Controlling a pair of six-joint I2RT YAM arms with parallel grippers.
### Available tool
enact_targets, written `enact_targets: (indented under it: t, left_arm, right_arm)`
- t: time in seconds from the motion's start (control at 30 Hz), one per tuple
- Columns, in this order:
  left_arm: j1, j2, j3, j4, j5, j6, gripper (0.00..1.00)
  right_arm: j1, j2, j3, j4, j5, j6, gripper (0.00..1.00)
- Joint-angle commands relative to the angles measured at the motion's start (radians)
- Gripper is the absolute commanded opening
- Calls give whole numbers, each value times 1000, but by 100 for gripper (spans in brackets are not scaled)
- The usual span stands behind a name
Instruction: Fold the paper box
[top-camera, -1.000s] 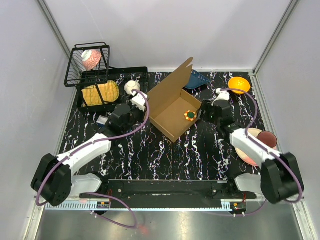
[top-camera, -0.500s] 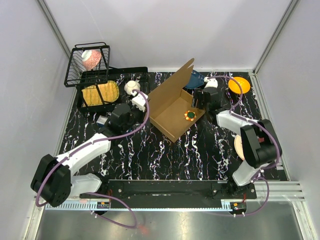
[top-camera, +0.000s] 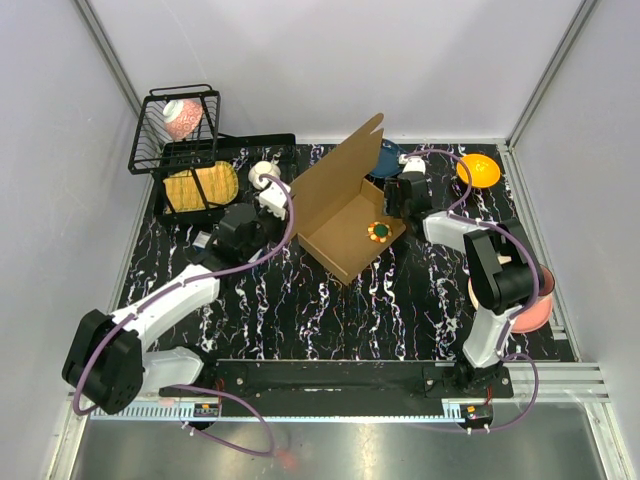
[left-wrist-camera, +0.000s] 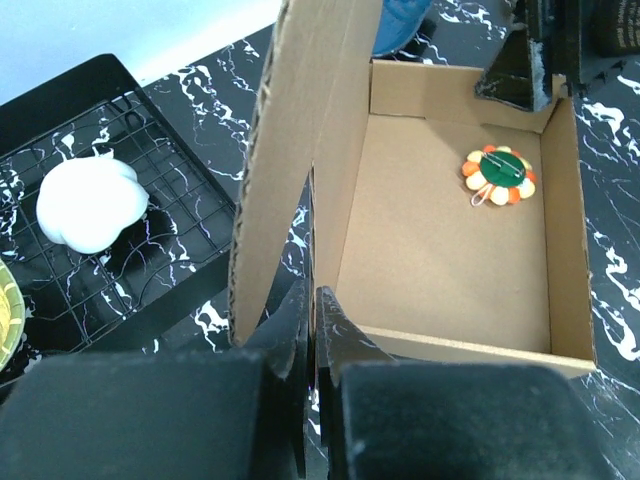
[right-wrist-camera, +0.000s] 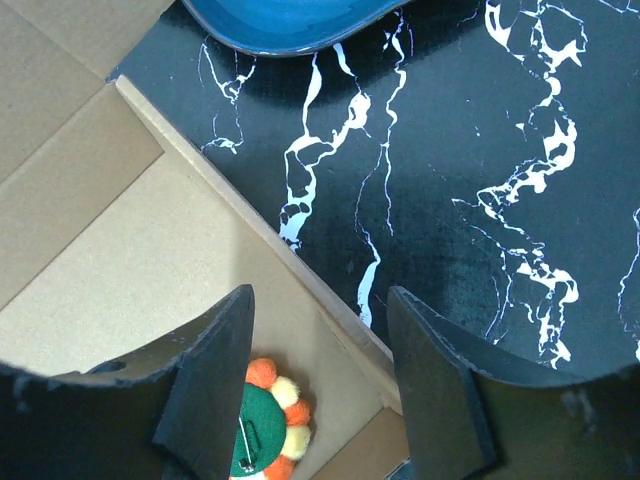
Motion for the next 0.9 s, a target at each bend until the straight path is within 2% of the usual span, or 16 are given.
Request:
enact_targets:
  t: [0.0,0.23,0.4,0.47,0.73,0.87]
  left_arm:
    - [20,8,44,-40,4,-35,0]
    - [33,26,44,-14,-60,-63,0]
    - [43,49,61,0,-70,-74,0]
    - [48,64,76,-2,-70,-71,0]
    - [66,120,125,-3,-68,-37,0]
    - [91,127,128,-2,-45,-2,0]
  right_arm:
    - [-2,-45,-15,-72,-54,90,58]
    - [3,-200,-234,-46,-92,221,49]
    - [41,-298,-364,-72,-105,279,46]
    - [70,-360,-420,-90,-98,323,46]
    - [314,-565,-550,-142,-48,527,46]
    - [327,-654,-549,-211,-32,558,54]
